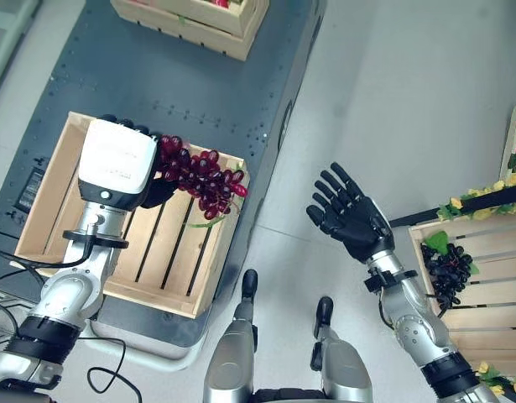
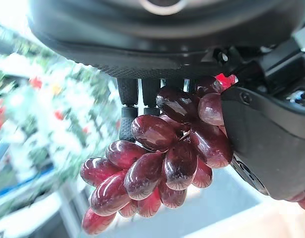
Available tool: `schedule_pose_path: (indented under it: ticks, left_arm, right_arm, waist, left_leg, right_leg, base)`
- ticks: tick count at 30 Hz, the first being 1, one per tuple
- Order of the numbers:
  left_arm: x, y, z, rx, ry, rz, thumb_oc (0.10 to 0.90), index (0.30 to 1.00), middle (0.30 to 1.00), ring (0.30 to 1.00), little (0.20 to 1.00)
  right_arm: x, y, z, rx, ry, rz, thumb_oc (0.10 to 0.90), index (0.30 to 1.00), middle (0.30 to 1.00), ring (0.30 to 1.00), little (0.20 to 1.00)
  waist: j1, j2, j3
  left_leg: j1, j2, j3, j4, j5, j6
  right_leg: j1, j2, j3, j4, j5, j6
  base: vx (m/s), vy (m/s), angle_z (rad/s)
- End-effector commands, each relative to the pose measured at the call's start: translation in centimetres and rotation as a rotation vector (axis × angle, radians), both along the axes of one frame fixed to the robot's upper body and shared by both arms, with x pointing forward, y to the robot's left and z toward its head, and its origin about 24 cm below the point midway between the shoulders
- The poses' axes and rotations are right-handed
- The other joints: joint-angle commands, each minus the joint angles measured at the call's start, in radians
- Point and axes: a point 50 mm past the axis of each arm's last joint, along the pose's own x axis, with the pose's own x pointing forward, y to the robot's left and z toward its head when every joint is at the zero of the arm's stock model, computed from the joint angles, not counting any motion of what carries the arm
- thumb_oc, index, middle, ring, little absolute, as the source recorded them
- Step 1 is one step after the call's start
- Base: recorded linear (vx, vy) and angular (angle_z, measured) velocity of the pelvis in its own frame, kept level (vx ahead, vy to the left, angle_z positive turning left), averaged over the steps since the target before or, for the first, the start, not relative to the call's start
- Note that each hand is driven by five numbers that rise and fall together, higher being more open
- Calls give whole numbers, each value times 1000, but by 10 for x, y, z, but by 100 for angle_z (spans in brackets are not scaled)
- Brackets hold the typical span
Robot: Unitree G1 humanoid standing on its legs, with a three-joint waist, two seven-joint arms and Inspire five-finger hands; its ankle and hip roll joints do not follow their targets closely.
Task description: Pick up the fruits from the basket on one side to the basket on the other side
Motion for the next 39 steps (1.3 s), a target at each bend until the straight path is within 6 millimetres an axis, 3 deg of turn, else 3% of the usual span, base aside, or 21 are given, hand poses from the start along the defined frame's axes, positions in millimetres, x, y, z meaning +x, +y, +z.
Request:
schedule_pose_path:
  ticks: [1, 9, 17, 39]
  left_arm:
    - [0, -7, 18, 30, -92, -42, 400, 300, 300, 300, 300]
    - [2, -46, 25, 147, -5, -195, 400, 300, 300, 300, 300]
    - [5, -65, 29, 175, 52, -241, 400, 300, 300, 300, 300]
    - [-11, -87, 28, 128, 28, -358, 400, 300, 300, 300, 300]
  right_arm:
    - [-15, -2, 21, -57, -173, 68, 800, 900, 900, 900, 900]
    - [-13, 11, 37, -164, -188, 186, 800, 900, 900, 900, 900]
    - [-13, 26, 40, -280, -149, 258, 800, 900, 900, 900, 900]
    - [-21, 36, -5, -307, 145, 293, 800, 900, 900, 900, 900]
  waist:
    - [-19, 33, -319]
    - [-22, 35, -410]
    - [-29, 33, -439]
    - [-39, 20, -484]
  left_leg:
    - [68, -11, 5, 1, -145, 1]
    - [128, 4, 13, 1, -174, -1]
    - [149, 10, 18, 1, -181, -1]
    - [169, 26, 45, 1, -193, -2]
  right_leg:
    - [-75, 14, 3, 1, 75, -56]
    - [-25, 16, 6, 1, 55, -53]
    - [-9, 19, 16, 1, 52, -53]
    - [-5, 23, 46, 1, 44, -43]
  base:
    - [82, -47, -1]
    - [99, -34, -2]
    - [51, -23, -1]
    - [11, -3, -3]
